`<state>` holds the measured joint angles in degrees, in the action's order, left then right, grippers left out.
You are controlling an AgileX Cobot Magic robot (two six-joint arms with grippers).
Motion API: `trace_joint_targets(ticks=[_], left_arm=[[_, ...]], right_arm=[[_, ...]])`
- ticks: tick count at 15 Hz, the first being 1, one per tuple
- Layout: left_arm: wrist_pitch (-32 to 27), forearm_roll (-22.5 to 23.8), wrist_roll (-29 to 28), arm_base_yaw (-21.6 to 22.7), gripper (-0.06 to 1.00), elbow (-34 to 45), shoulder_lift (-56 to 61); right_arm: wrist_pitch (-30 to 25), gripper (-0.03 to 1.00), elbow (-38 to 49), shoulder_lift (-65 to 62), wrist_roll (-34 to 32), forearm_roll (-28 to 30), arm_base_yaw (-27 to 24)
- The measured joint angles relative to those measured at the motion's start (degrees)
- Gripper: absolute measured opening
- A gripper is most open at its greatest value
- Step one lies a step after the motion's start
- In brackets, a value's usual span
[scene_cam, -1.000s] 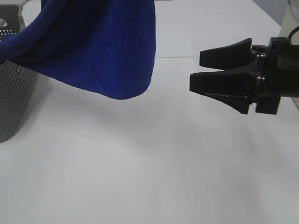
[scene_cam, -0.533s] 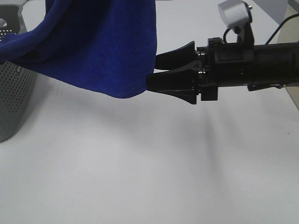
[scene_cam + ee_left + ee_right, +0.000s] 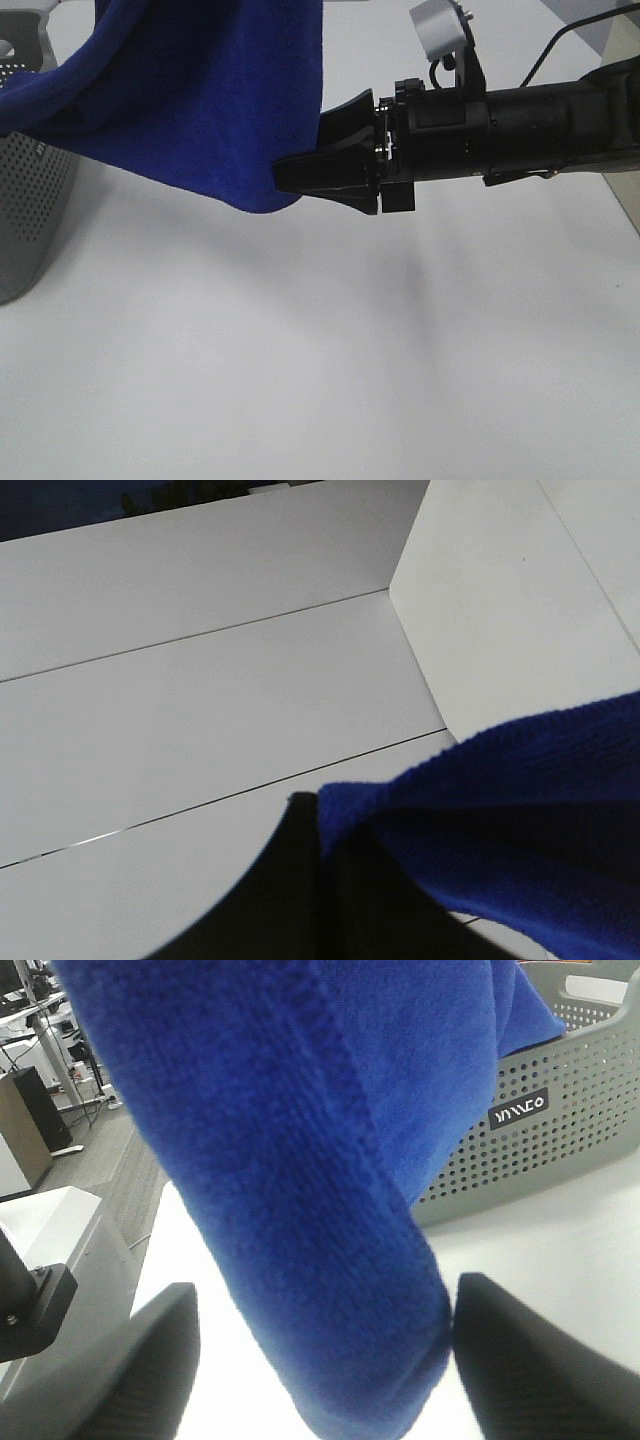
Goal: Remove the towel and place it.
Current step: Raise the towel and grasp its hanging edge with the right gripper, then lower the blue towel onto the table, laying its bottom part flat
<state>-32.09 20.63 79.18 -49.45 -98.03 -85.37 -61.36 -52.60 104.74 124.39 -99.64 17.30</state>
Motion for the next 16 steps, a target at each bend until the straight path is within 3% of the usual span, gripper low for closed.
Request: trace_joint_targets(ticks=[5, 7, 10, 13, 16], left_arm=[[2.35, 0.0, -0.06, 0.0, 0.0, 0.0, 0.0], [2.35, 0.0, -0.8, 0.0, 0.0, 0.0, 0.0], [2.23, 0.0, -1.15, 0.0, 0.0, 0.0, -0.06], [1.83, 0.0, -4.47, 0.0, 0.0, 0.0, -0.29], [1.83, 0.0, -11.63, 0.0, 0.0, 0.0, -0.4]], right_arm=[[0.06, 0.6, 0.0, 0.46, 0.0, 0.0, 0.0], [0.06, 0.41, 0.0, 0.92, -1.09, 0.0, 0.0], [0.06, 0.03, 0.0, 0.86, -7.45, 0.57, -0.06], [0.11, 0.03, 0.0, -1.15, -18.62, 5.16, -0.06], [1.55, 0.03, 0.0, -5.21, -35.35, 7.51, -0.06]])
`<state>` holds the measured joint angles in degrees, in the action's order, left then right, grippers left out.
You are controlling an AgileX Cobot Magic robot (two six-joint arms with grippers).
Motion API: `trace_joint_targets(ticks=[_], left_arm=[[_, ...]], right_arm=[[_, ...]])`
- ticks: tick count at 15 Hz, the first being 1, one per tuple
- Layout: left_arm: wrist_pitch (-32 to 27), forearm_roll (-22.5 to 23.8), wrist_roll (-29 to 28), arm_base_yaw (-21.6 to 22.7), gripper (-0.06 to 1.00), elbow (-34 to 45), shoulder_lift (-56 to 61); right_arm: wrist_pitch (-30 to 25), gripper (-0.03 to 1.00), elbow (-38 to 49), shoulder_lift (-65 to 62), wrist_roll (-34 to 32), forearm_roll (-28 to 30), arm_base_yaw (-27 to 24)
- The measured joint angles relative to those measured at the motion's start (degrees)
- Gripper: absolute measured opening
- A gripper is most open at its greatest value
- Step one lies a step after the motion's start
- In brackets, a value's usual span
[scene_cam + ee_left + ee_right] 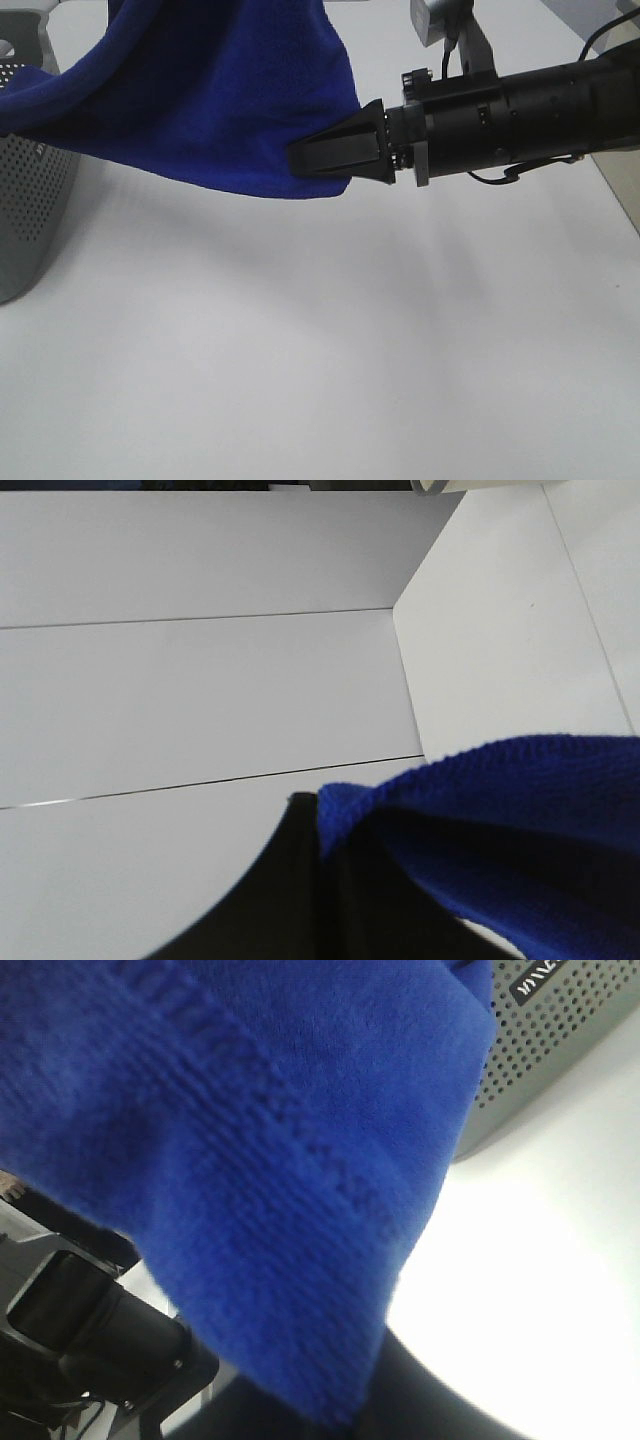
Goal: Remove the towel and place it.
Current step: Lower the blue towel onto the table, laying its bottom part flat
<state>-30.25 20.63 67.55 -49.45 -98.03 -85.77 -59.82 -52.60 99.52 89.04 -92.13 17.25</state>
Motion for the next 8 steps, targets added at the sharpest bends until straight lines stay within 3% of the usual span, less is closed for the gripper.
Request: trace_joint_targets(ticks=[4, 6, 8], left_arm=[[0.0, 0.06, -16.5, 0.0, 0.0, 0.0, -0.52], [0.0, 0.69, -25.32, 0.0, 0.0, 0.0, -0.69], [0.0, 2.75, -33.0, 0.06, 0.0, 0.0, -0.92]], right_arm=[[5.73, 0.03, 0.0, -9.68, -16.04, 11.29, 0.0], [11.29, 0.03, -1.43, -15.3, -28.25, 23.26, 0.0], [11.17, 0.03, -7.22, -19.19, -44.35, 40.85, 0.0]])
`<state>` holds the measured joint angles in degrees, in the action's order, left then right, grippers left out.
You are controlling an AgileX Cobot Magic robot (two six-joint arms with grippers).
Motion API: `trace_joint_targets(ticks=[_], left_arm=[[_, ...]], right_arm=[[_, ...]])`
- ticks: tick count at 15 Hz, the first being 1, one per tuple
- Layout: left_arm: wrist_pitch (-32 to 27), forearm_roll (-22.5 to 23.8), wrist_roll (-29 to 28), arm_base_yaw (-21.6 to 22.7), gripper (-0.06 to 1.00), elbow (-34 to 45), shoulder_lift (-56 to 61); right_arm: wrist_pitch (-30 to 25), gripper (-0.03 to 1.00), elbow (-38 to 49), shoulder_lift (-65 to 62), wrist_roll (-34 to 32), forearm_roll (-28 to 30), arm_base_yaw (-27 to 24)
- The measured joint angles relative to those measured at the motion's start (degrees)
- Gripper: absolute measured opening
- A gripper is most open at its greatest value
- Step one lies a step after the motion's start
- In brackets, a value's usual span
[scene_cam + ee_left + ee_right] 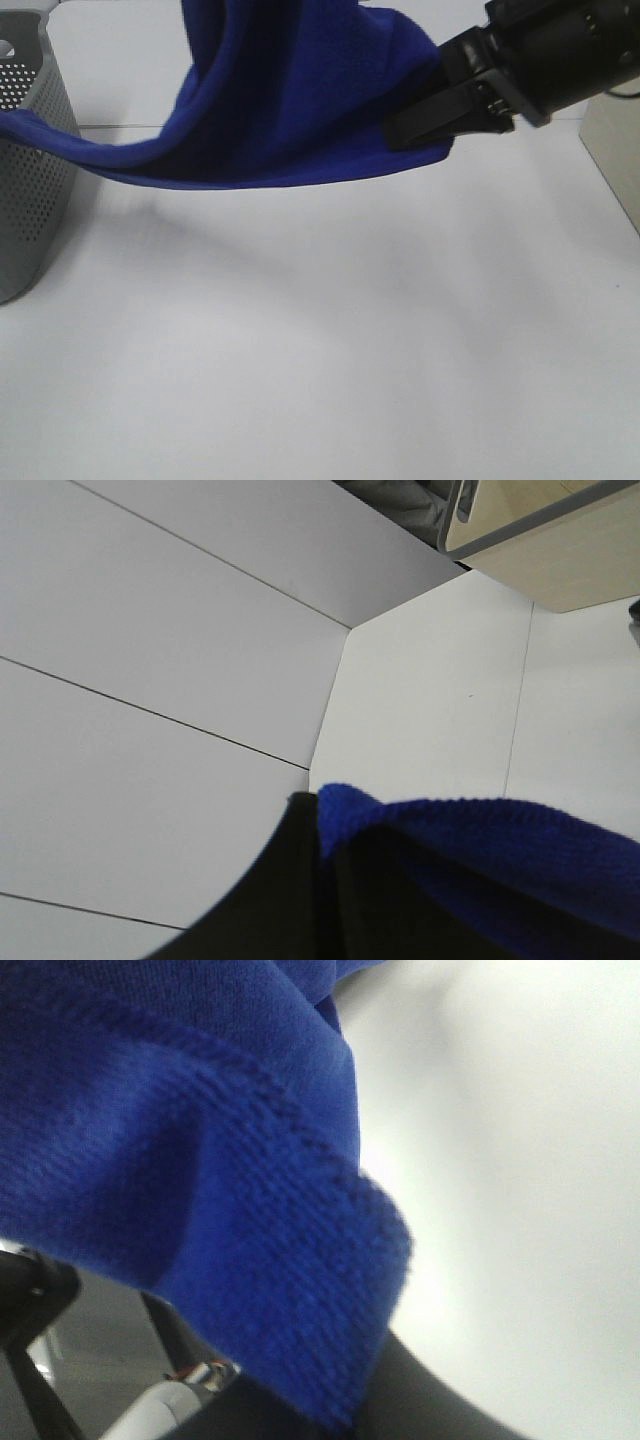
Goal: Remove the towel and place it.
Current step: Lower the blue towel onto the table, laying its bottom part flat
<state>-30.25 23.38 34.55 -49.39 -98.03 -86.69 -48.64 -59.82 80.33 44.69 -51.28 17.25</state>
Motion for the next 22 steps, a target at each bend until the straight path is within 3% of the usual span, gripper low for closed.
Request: trace_joint_targets(ticks=[2, 4, 6, 9, 13, 17, 18, 22], left_arm=[[0.06, 4.53, -4.98, 0.0, 0.0, 0.0, -0.63], [0.06, 11.12, -11.06, 0.0, 0.0, 0.0, -1.43], [0.29, 16.84, -16.84, 0.86, 0.0, 0.0, -2.29], [0.63, 18.79, -23.32, 4.3, 0.0, 0.0, -3.27], [8.19, 19.82, -26.59, 8.25, 0.0, 0.0, -3.5], [15.99, 20.74, -26.93, 12.89, 0.0, 0.0, -3.5], [17.53, 20.8, -26.99, 14.15, 0.0, 0.0, -3.55], [19.42, 23.32, -26.99, 14.32, 0.0, 0.0, -3.55]], right_arm=[[-5.1, 0.03, -8.14, -1.66, -13.46, 18.39, 0.0], [-11.4, 0.03, -18.45, -1.89, -21.94, 32.2, 0.0], [-15.13, 0.03, -26.3, -1.95, -24.92, 39.76, 0.0], [-14.95, 0.03, -32.49, -2.01, -25.21, 43.77, 0.0], [-6.07, 0.03, -32.72, -2.01, -22.63, 48.01, 0.0], [11.12, 0.03, -32.72, -2.01, -21.26, 56.44, 0.0], [17.88, 0.03, -32.72, -1.83, -21.26, 57.24, 0.0], [27.5, 0.03, -32.72, -1.72, -21.2, 57.35, 0.0]])
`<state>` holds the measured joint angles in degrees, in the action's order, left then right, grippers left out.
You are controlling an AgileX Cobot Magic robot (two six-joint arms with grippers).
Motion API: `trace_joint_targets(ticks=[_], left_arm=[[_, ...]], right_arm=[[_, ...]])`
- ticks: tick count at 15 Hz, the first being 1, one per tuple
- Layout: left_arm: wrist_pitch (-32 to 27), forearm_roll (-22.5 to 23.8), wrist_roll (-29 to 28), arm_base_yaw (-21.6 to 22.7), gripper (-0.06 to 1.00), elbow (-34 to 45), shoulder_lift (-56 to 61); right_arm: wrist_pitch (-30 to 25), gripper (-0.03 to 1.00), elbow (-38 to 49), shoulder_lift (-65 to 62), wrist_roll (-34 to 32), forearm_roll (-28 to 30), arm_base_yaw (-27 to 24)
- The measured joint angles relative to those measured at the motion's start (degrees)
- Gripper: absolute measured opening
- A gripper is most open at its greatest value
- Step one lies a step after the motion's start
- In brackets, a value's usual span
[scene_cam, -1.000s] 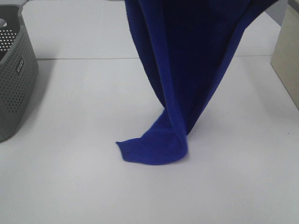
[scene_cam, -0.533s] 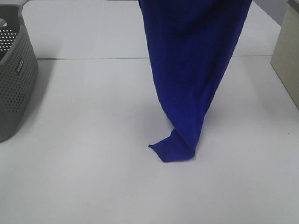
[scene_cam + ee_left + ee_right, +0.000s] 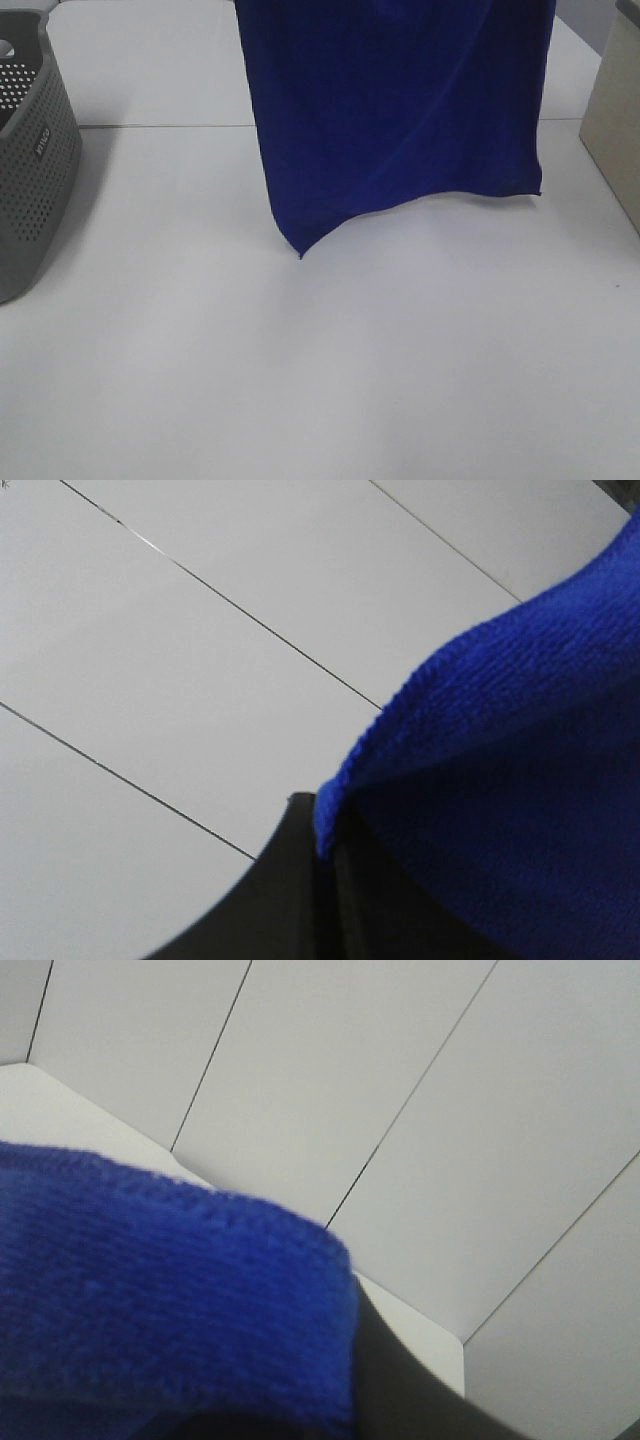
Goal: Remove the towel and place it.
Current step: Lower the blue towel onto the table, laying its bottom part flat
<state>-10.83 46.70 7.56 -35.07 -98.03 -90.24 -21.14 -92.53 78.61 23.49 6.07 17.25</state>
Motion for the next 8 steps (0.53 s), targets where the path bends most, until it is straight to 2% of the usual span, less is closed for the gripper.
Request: trace_joint_targets(ticks=[5, 8], left_arm=[[0.63, 0.86, 0.0, 3.04, 0.0, 0.0, -0.06], [1.55, 1.09, 0.0, 4.47, 0.0, -0.17, -0.86]], right_arm=[[1.6, 0.03, 0.0, 2.58, 0.0, 0.06, 0.0], [6.99, 0.03, 0.0, 4.64, 0.0, 0.0, 0.0]])
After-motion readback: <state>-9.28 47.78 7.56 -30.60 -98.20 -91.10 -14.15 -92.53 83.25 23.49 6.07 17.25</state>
